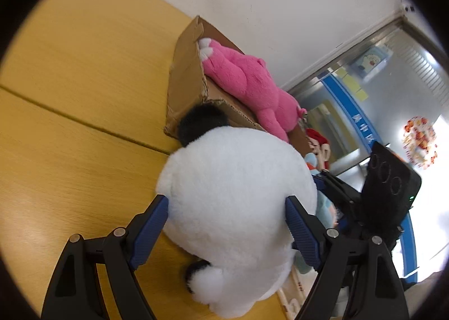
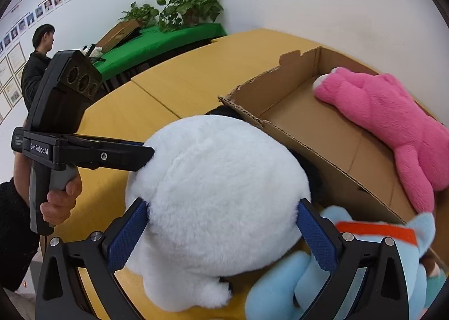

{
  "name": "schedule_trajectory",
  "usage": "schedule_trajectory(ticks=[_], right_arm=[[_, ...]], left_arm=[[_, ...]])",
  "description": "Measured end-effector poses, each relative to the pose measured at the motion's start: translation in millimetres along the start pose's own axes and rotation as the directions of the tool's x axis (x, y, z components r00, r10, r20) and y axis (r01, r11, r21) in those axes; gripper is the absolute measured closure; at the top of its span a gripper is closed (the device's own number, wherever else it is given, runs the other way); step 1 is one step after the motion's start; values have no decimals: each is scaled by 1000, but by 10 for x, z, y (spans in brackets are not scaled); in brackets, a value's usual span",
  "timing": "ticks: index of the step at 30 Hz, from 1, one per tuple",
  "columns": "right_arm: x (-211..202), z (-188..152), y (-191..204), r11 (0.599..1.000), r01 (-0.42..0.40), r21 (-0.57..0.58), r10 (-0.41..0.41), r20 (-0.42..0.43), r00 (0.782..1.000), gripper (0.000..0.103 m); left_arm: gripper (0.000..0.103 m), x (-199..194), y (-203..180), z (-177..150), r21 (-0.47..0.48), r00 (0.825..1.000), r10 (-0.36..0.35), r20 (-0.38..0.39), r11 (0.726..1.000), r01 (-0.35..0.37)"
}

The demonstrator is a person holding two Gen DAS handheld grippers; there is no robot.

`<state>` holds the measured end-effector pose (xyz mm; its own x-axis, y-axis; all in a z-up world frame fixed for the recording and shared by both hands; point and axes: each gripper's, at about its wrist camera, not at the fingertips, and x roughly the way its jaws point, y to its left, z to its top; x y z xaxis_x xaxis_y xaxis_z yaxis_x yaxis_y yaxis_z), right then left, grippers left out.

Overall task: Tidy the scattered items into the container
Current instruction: 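Close both tools on the white plush toy from either side, then lift the white plush and carry it over the cardboard box with both tools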

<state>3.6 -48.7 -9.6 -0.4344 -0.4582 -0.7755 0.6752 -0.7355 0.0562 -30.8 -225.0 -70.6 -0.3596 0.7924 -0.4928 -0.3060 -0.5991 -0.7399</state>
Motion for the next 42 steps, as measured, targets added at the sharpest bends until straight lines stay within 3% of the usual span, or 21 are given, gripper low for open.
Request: schedule_trajectory(ticks=[4, 11, 14, 18, 31, 37, 42], right_arm=[[81, 0, 18, 1000, 1, -20, -1, -10, 1000, 0], [74, -19, -51, 1000, 7, -21, -7, 9, 1000, 0], [111, -30, -50, 1000, -3, -7, 3, 7, 1000, 0], [145, -70, 49, 999, 21, -26, -21, 13, 1000, 0], [-226, -188, 109, 999, 17, 40, -22, 115, 993, 13], [-703, 12, 142, 998, 55, 24, -59, 222, 973, 13], [-1119, 415, 42, 992, 126, -8, -119, 272, 955, 13]], left_arm=[[19, 89, 84, 17, -25, 997, -76, -21, 997, 76], [18, 100, 19, -16, 1, 992, -118, -35, 993, 118], [18, 161, -24, -26, 10, 994, -98, -41, 995, 99], [18, 203, -195, -42, 78, 998, -19, -56, 997, 23], [25, 36, -677, -37, 168, 999, 30, -19, 985, -26], [25, -183, -1230, 219, 286, 998, 30, 47, 957, -42], [25, -246, -1755, 611, 394, 995, 48, 87, 916, -78]])
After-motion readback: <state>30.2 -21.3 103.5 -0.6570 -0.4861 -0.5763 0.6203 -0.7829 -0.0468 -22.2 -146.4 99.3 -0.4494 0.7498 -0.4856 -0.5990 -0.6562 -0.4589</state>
